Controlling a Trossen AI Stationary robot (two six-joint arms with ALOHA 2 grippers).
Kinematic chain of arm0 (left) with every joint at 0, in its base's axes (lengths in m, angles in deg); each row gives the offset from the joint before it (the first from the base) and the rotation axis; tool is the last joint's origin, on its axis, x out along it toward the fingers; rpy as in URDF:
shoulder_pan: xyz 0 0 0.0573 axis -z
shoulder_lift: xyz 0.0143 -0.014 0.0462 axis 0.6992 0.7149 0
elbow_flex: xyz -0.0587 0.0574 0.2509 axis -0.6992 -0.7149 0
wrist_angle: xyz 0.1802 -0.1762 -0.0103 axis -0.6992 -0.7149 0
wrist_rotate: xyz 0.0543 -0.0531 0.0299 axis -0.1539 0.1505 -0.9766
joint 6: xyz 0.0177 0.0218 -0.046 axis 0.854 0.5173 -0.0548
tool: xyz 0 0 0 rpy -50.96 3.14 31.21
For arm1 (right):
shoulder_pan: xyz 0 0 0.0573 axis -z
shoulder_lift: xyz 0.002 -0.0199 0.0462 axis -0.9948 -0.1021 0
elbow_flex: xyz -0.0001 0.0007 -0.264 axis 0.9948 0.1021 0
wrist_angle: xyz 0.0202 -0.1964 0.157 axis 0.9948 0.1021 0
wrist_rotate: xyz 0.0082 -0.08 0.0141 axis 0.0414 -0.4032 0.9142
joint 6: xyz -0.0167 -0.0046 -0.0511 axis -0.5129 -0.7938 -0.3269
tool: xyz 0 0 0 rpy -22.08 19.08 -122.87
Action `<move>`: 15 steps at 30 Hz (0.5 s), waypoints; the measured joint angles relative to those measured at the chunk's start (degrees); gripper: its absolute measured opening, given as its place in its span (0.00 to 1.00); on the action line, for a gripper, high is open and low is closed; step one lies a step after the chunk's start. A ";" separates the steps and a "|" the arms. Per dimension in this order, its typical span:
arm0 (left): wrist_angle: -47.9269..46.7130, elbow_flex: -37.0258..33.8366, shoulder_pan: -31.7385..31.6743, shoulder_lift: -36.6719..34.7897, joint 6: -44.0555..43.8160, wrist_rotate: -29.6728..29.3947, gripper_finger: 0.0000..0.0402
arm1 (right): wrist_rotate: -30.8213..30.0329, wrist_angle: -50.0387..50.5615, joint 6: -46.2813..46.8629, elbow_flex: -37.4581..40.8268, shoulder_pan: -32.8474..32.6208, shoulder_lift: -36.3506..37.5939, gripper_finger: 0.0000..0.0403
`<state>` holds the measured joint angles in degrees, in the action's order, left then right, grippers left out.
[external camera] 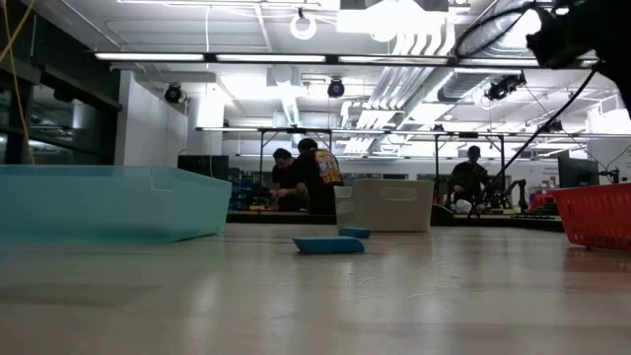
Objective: Pick & Place School Supplies
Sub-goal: Put the blue eraser into the red bin
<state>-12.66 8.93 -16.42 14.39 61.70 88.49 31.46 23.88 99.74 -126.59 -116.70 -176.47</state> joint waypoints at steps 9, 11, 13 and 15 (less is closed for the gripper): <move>0.01 0.00 0.00 0.00 0.00 -0.02 0.29 | -8.33 -18.21 -13.13 0.00 3.94 3.43 0.31; 0.01 0.00 0.00 0.00 0.00 0.00 0.29 | -10.07 -24.64 -18.54 0.00 5.30 3.18 0.31; 0.00 0.00 0.00 0.00 0.02 -0.02 0.29 | -10.92 -29.77 -23.44 -0.02 7.22 2.48 0.31; 0.00 0.00 0.00 0.00 0.00 0.00 0.29 | -11.89 -32.83 -27.11 -0.02 9.27 1.64 0.31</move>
<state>-12.66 8.93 -16.42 14.39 61.70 88.49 19.57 -8.95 72.63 -126.61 -107.44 -174.83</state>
